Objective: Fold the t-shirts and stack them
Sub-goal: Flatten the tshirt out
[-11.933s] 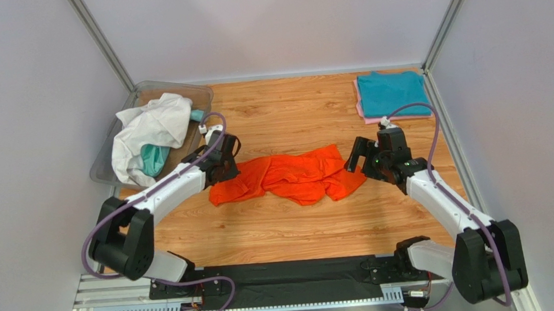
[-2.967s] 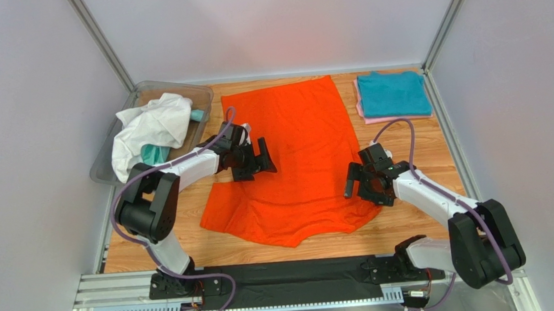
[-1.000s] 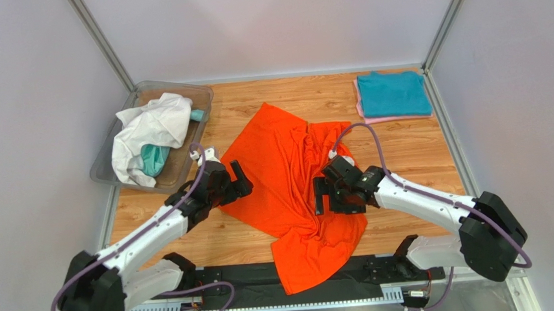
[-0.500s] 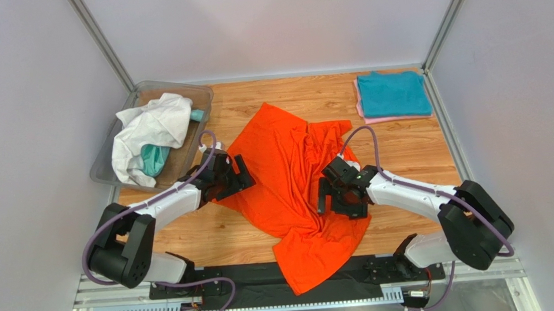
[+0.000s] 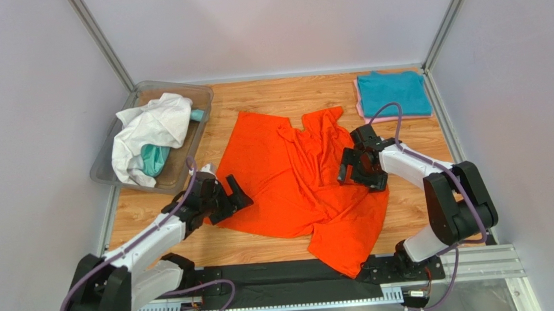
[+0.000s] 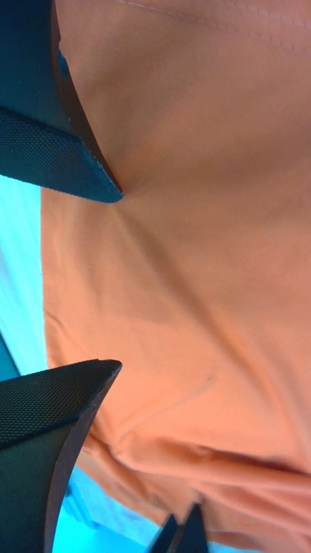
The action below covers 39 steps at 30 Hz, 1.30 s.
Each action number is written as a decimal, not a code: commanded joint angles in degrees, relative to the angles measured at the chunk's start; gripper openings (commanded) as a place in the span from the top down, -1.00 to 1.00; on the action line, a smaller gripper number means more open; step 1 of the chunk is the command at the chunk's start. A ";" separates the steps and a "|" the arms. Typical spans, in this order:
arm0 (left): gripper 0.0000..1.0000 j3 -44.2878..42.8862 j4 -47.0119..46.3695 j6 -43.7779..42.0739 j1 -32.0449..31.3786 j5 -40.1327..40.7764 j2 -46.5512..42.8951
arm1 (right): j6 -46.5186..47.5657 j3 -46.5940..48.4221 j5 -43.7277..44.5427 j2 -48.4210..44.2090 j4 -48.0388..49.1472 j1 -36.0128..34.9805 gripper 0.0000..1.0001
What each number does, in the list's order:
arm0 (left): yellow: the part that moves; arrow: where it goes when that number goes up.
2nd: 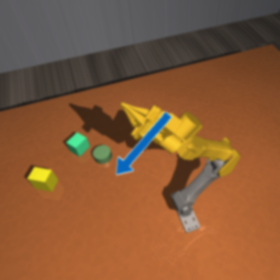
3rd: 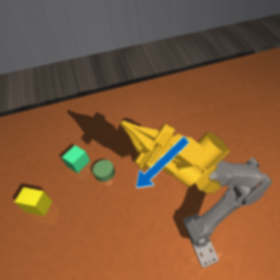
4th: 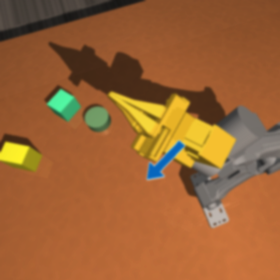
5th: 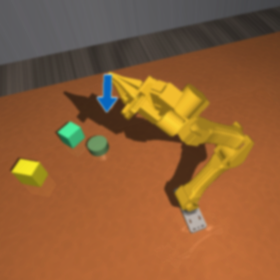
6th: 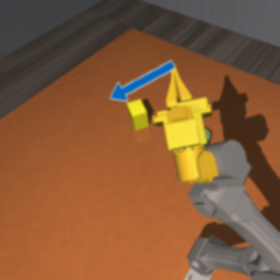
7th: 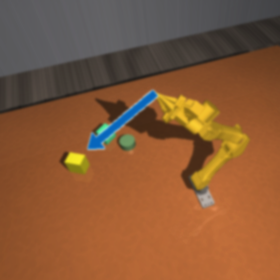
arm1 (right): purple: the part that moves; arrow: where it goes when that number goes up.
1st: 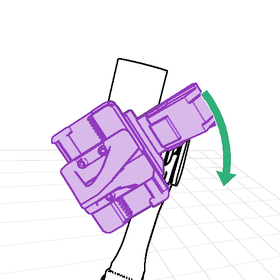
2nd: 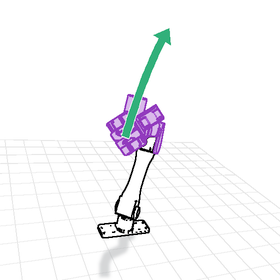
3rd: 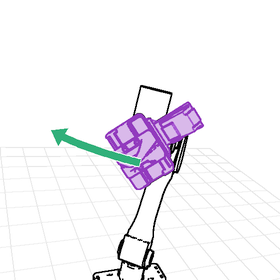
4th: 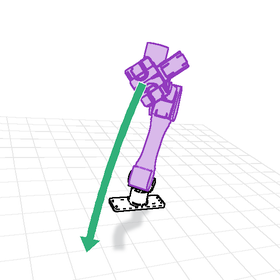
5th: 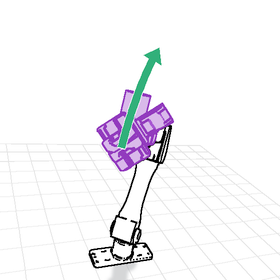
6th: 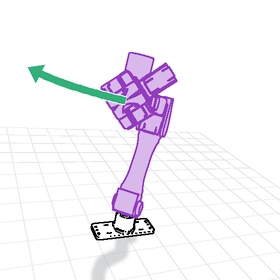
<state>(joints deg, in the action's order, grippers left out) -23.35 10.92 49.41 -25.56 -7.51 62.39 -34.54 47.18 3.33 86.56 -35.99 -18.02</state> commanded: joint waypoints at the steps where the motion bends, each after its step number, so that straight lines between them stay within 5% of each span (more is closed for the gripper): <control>1: -0.99 6.30 12.01 5.07 -1.59 -2.86 -5.42 | 4.75 0.90 -0.78 1.85 1.36 1.23 -1.00; 7: -0.99 7.80 20.10 12.36 -7.73 -0.06 -16.06 | 6.24 0.02 -1.40 0.01 0.22 1.67 -1.00; 15: -0.99 8.15 25.55 18.17 -11.88 2.49 -18.97 | 9.84 -0.42 -2.02 -0.96 0.30 4.30 -1.00; 30: -0.99 0.16 37.42 16.69 -14.96 6.89 -29.34 | 15.29 2.83 -8.33 -14.48 -5.23 6.16 -1.00; 35: -0.99 -9.14 34.27 9.77 -14.87 14.25 -25.23 | 16.35 10.10 -12.20 -12.74 -4.36 6.07 -1.00; 39: -0.99 -16.79 30.14 3.52 -13.82 18.14 -13.28 | 16.35 16.53 -13.70 -4.68 -2.86 5.98 -1.00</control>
<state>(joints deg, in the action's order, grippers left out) -34.83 45.10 60.18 -40.21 5.76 42.63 -19.57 58.74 -7.33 76.93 -41.04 -12.03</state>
